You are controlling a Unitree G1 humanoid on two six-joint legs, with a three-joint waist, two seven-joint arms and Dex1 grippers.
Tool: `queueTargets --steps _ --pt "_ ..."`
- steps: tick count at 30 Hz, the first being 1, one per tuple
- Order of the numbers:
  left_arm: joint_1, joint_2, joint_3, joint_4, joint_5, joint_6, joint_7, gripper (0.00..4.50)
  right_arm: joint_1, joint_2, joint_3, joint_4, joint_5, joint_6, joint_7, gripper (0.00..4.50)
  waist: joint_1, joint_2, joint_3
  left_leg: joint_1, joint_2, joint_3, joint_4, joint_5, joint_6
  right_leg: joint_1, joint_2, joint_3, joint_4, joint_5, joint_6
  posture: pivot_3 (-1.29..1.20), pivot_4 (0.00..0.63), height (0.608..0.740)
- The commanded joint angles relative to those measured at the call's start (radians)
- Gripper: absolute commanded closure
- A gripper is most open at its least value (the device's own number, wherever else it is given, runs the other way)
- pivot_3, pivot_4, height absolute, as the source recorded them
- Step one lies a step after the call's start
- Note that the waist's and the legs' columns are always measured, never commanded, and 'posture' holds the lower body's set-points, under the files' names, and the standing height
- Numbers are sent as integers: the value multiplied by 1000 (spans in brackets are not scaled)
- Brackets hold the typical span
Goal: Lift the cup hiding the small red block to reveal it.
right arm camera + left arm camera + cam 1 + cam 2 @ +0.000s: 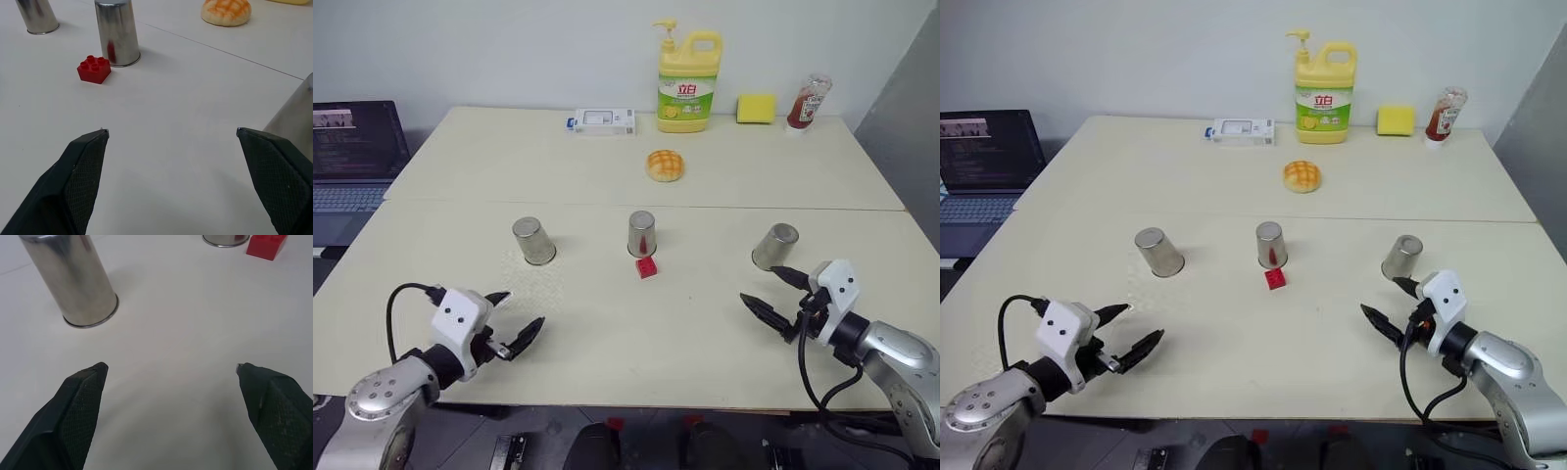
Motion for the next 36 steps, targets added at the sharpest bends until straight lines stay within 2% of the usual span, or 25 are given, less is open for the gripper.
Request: queueTargets --steps 1,36 --pt "-17 2 30 -12 -23 -7 -9 0 -13 -10 -29 -23 -2 -12 -6 47 0 0 0 0 0 0 0 0 0 0 0 0 0 0 0 0 150 740" --pt "-78 34 -18 -49 -4 67 0 0 7 -53 -21 -42 2 -29 54 47 0 0 0 0 0 0 0 0 0 0 0 0 0 0 0 0 150 740"
